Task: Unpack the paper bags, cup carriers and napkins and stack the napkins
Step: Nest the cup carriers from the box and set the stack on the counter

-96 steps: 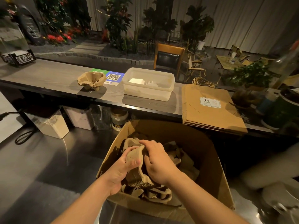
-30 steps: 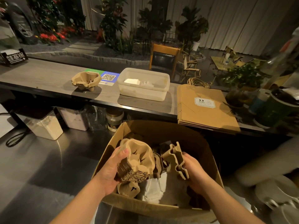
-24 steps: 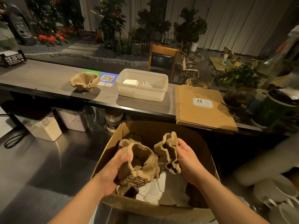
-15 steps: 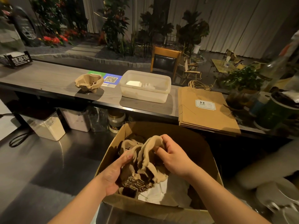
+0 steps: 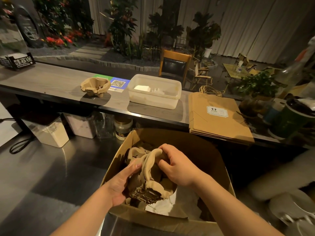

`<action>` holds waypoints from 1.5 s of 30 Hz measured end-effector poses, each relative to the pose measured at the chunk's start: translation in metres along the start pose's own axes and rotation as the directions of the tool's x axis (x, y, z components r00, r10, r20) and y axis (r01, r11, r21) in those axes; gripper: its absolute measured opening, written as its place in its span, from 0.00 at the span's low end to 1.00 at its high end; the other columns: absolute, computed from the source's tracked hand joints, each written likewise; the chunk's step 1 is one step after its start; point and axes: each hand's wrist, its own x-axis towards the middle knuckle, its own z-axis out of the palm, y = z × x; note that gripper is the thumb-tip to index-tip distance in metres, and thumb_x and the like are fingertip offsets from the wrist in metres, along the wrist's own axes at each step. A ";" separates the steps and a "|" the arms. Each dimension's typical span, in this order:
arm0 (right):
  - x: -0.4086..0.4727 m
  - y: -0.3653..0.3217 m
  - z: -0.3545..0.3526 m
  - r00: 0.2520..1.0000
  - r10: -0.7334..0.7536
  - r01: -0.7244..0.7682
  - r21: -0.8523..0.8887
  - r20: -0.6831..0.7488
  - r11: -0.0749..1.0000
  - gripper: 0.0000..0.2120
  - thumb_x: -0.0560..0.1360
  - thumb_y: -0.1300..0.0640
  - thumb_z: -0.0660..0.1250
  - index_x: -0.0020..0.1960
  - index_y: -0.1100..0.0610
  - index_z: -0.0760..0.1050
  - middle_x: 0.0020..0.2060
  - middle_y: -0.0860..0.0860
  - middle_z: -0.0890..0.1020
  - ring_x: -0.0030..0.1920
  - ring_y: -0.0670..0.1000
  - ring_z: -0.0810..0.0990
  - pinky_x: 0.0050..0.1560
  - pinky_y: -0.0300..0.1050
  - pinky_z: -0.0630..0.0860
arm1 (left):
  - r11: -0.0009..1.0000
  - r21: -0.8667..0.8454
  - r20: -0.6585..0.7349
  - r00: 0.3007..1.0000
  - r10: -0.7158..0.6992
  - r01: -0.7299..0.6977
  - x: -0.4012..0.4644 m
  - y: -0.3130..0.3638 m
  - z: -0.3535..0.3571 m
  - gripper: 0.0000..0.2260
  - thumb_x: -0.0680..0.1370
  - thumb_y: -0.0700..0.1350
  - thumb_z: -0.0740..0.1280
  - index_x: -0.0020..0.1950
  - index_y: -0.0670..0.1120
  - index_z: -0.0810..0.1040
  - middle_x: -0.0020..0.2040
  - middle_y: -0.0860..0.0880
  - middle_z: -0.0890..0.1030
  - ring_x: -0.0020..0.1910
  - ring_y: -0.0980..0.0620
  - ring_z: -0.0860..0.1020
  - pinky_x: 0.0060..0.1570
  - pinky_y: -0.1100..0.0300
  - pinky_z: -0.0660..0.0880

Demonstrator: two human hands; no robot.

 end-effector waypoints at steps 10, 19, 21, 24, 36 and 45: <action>0.007 0.007 0.016 0.999 -0.027 0.022 -0.115 -0.047 0.993 0.18 0.83 0.50 0.62 0.72 0.41 0.66 0.58 0.42 0.67 0.56 0.44 0.71 0.59 0.38 0.75 | 0.996 0.079 0.119 0.993 0.026 -0.036 0.005 0.000 -0.003 0.55 0.45 0.62 0.87 0.70 0.49 0.77 0.60 0.38 0.85 0.60 0.37 0.83 0.56 0.43 0.81; 0.011 0.014 0.048 0.997 0.012 -0.020 -0.115 -0.071 0.993 0.22 0.85 0.51 0.58 0.76 0.40 0.59 0.68 0.44 0.69 0.67 0.47 0.67 0.70 0.49 0.70 | 0.989 0.127 0.159 0.985 0.061 -0.082 0.007 -0.003 -0.002 0.52 0.49 0.65 0.86 0.70 0.52 0.76 0.61 0.39 0.84 0.62 0.38 0.82 0.59 0.44 0.81; 0.011 0.015 0.052 0.995 0.007 -0.018 -0.115 -0.095 0.993 0.24 0.84 0.52 0.59 0.78 0.40 0.57 0.69 0.43 0.70 0.68 0.47 0.68 0.71 0.50 0.70 | 0.985 0.147 0.162 0.984 0.068 -0.092 0.010 -0.004 -0.003 0.51 0.50 0.66 0.85 0.70 0.54 0.76 0.62 0.40 0.84 0.63 0.39 0.82 0.61 0.44 0.80; 0.012 0.020 0.056 0.995 0.010 -0.016 -0.068 -0.097 0.998 0.26 0.84 0.52 0.59 0.78 0.38 0.56 0.70 0.42 0.70 0.69 0.46 0.68 0.71 0.46 0.69 | 0.979 0.177 0.163 0.984 0.073 -0.102 0.013 -0.005 -0.005 0.50 0.51 0.67 0.85 0.71 0.56 0.76 0.62 0.42 0.83 0.64 0.39 0.81 0.65 0.42 0.78; 0.021 0.083 0.033 0.831 0.462 -0.288 0.472 -0.311 0.834 0.16 0.83 0.47 0.62 0.69 0.46 0.71 0.63 0.45 0.78 0.62 0.46 0.77 0.64 0.50 0.78 | 0.995 0.060 0.139 0.987 0.076 -0.085 0.026 -0.011 -0.012 0.48 0.51 0.69 0.84 0.69 0.57 0.78 0.63 0.43 0.84 0.66 0.38 0.79 0.69 0.34 0.72; 0.031 0.155 0.038 0.651 0.706 -0.681 0.197 -0.280 0.706 0.18 0.78 0.49 0.70 0.66 0.50 0.74 0.63 0.56 0.74 0.63 0.59 0.75 0.66 0.56 0.75 | 0.997 0.031 0.127 0.989 0.071 -0.075 0.028 -0.009 -0.013 0.49 0.53 0.68 0.84 0.72 0.56 0.76 0.66 0.42 0.82 0.67 0.37 0.79 0.70 0.33 0.71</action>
